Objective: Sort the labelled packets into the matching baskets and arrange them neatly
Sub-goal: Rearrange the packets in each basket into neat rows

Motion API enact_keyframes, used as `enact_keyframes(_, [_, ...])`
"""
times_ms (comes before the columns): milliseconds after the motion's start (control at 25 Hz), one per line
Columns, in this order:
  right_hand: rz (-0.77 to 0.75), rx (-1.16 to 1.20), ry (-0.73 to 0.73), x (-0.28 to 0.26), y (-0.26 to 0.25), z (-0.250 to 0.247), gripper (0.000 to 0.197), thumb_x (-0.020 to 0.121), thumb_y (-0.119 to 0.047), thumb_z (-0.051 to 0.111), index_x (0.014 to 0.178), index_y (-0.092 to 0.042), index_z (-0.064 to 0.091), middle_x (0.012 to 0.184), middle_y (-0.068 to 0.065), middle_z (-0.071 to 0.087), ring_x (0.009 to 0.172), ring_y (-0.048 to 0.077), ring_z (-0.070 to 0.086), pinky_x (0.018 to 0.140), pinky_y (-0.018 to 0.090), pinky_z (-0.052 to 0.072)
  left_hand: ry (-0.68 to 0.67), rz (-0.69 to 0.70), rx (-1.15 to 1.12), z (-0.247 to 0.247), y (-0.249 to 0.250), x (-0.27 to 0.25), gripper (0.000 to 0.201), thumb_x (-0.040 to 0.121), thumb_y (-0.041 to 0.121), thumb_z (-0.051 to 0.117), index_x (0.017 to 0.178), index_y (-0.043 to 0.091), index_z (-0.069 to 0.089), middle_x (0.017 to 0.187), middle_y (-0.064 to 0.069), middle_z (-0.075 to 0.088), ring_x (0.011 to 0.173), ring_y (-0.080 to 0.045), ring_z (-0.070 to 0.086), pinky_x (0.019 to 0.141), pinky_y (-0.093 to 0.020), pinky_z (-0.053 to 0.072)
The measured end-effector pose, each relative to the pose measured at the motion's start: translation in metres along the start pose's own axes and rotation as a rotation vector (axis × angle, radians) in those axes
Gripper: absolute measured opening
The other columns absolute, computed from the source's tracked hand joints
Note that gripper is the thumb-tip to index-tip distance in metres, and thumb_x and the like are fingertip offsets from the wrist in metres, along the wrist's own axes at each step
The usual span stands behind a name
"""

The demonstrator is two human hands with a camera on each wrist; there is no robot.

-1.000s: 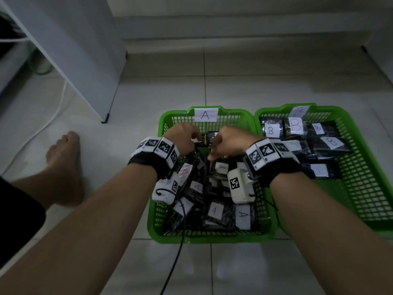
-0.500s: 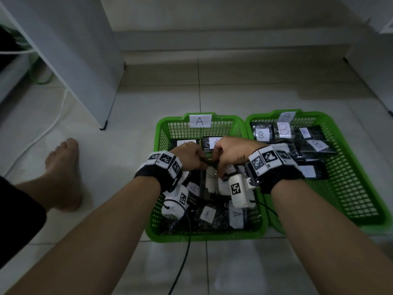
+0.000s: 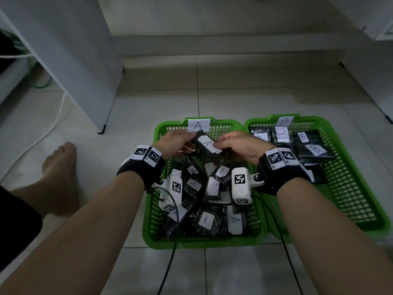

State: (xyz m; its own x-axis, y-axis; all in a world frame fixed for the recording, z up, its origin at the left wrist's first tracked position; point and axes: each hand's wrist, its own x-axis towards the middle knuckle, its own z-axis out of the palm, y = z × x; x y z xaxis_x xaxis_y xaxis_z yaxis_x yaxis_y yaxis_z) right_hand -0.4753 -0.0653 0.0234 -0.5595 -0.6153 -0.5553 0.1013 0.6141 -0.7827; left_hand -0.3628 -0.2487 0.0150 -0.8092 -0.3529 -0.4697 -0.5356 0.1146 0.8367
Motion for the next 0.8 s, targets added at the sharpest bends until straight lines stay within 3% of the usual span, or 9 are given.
enact_keyframes(80, [0.016,0.099,0.050,0.001,0.000,-0.012,0.010,0.095,-0.017,0.068,0.101,-0.008,0.068,0.099,0.012,0.074,0.085,0.028,0.074,0.087,0.048,0.060,-0.094,0.043,0.286,0.013,0.000,-0.003,0.033,0.104,0.035,0.041,0.108,0.014,0.066,0.114,-0.011,0.068,0.109,-0.029,0.063,0.099,-0.041,0.047])
enact_keyframes(200, [-0.003,0.064,0.202,0.001,-0.001,-0.020,0.013,0.099,-0.014,0.062,0.108,-0.004,0.064,0.105,0.015,0.072,0.084,0.031,0.076,0.071,0.043,0.064,-0.209,0.107,0.674,0.040,0.000,-0.010,0.038,0.105,0.027,0.037,0.136,0.015,0.056,0.143,-0.006,0.052,0.132,-0.025,0.047,0.109,-0.031,0.033])
enact_keyframes(320, [-0.041,0.048,0.282,0.002,0.000,-0.021,0.013,0.100,-0.014,0.061,0.107,-0.003,0.063,0.109,0.016,0.069,0.080,0.029,0.075,0.053,0.030,0.059,-0.299,0.198,0.791,0.055,-0.003,-0.014,0.043,0.101,0.037,0.046,0.142,0.027,0.049,0.140,-0.003,0.052,0.126,-0.025,0.051,0.098,-0.029,0.040])
enact_keyframes(360, [-0.037,0.050,0.280,0.002,0.003,-0.023,0.015,0.100,-0.014,0.061,0.108,-0.002,0.063,0.110,0.016,0.069,0.080,0.029,0.075,0.054,0.032,0.059,-0.315,0.213,0.810,0.059,-0.004,-0.013,0.040,0.099,0.039,0.049,0.136,0.027,0.055,0.134,-0.004,0.055,0.119,-0.024,0.054,0.095,-0.029,0.042])
enact_keyframes(440, [-0.027,0.054,0.254,0.002,0.007,-0.027,0.015,0.099,-0.016,0.064,0.109,-0.005,0.065,0.110,0.015,0.070,0.082,0.030,0.076,0.071,0.041,0.063,-0.342,0.199,0.863,0.058,-0.008,-0.009,0.033,0.094,0.043,0.057,0.118,0.023,0.067,0.119,-0.002,0.060,0.108,-0.022,0.058,0.092,-0.033,0.048])
enact_keyframes(560, [-0.031,0.096,0.218,0.000,0.009,-0.031,0.015,0.097,-0.019,0.066,0.109,-0.009,0.066,0.110,0.013,0.070,0.088,0.029,0.077,0.089,0.051,0.060,-0.355,0.168,0.826,0.055,-0.009,-0.007,0.031,0.086,0.048,0.064,0.103,0.024,0.072,0.104,0.004,0.068,0.096,-0.017,0.063,0.087,-0.034,0.053])
enact_keyframes(640, [-0.050,0.114,0.225,-0.004,0.008,-0.030,0.017,0.097,-0.017,0.065,0.112,-0.009,0.066,0.106,0.011,0.072,0.091,0.028,0.076,0.086,0.045,0.061,-0.371,0.155,0.875,0.059,-0.008,-0.009,0.040,0.086,0.046,0.064,0.121,0.028,0.064,0.121,0.003,0.064,0.105,-0.018,0.061,0.090,-0.032,0.051])
enact_keyframes(720, [-0.063,0.140,0.232,-0.007,0.008,-0.028,0.020,0.098,-0.015,0.065,0.116,-0.008,0.065,0.105,0.009,0.072,0.091,0.026,0.074,0.079,0.038,0.062,-0.415,0.133,0.901,0.064,-0.008,-0.012,0.056,0.088,0.043,0.060,0.142,0.032,0.047,0.143,0.001,0.050,0.122,-0.021,0.053,0.097,-0.030,0.046])
enact_keyframes(800, [-0.073,0.181,0.232,-0.010,0.008,-0.027,0.019,0.097,-0.014,0.065,0.116,-0.008,0.065,0.105,0.009,0.072,0.093,0.026,0.073,0.084,0.041,0.061,-0.416,0.148,0.841,0.063,-0.006,-0.014,0.057,0.091,0.037,0.061,0.144,0.032,0.041,0.140,-0.003,0.053,0.114,-0.019,0.058,0.087,-0.028,0.051])
